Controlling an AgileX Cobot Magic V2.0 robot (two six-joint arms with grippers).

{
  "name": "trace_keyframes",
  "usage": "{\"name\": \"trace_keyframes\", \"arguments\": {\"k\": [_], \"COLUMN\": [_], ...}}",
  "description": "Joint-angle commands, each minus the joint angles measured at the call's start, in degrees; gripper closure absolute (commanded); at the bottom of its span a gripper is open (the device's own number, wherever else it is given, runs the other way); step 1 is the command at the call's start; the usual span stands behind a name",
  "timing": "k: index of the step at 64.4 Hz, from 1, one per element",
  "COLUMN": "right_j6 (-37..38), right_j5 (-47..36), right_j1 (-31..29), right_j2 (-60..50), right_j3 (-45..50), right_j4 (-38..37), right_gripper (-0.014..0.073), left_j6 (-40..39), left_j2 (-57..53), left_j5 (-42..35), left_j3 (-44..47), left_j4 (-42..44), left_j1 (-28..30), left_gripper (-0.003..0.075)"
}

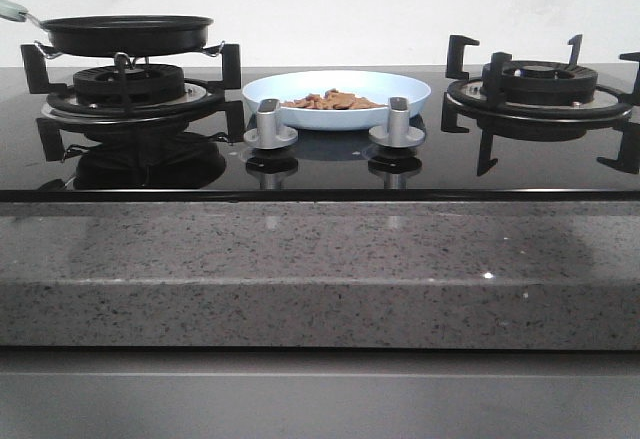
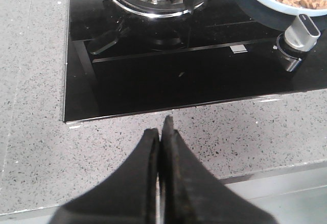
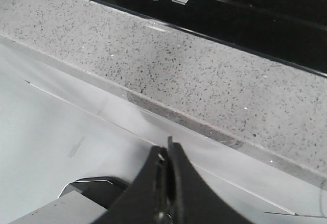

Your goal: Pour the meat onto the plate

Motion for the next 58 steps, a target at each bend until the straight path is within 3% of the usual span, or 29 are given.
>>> {"name": "trace_keyframes", "arguments": {"k": [1, 7, 17, 37, 50, 58], "right_j6": [-0.43, -0.43, -0.43, -0.43, -0.43, -0.43], "right_j5": [-2.66, -2.66, -2.66, -2.66, -2.6, -2.66], "right_j1": [0.02, 0.02, 0.02, 0.02, 0.02, 0.02], "right_j2": [0.14, 0.14, 0.14, 0.14, 0.14, 0.14], "right_j3": [-1.36, -1.36, -1.36, -1.36, -1.36, -1.36], "right_j4": [1.01, 1.06, 1.06, 1.06, 1.05, 1.05], "right_gripper": [0.0714, 0.0714, 0.0714, 0.0714, 0.0714, 0.0714], "left_j6": [-0.63, -0.63, -0.63, -0.63, -0.63, -0.63], "left_j2": [-1.1, -4.72, -14.34, -32.51, -35.44, -35.44], "left_j5": [-4.35, -6.59, -23.48, -44.08, -56.46, -57.75], "left_j3": [-0.87, 2.07, 15.03, 37.94, 45.58, 45.43], "left_j4": [-0.61, -0.61, -0.94, -2.41, -2.41, -2.41], "left_j1": [-0.28, 0.67, 3.11, 8.28, 9.16, 9.16], "left_gripper": [0.0741, 0.0741, 0.0741, 0.0741, 0.0741, 0.0741]}}
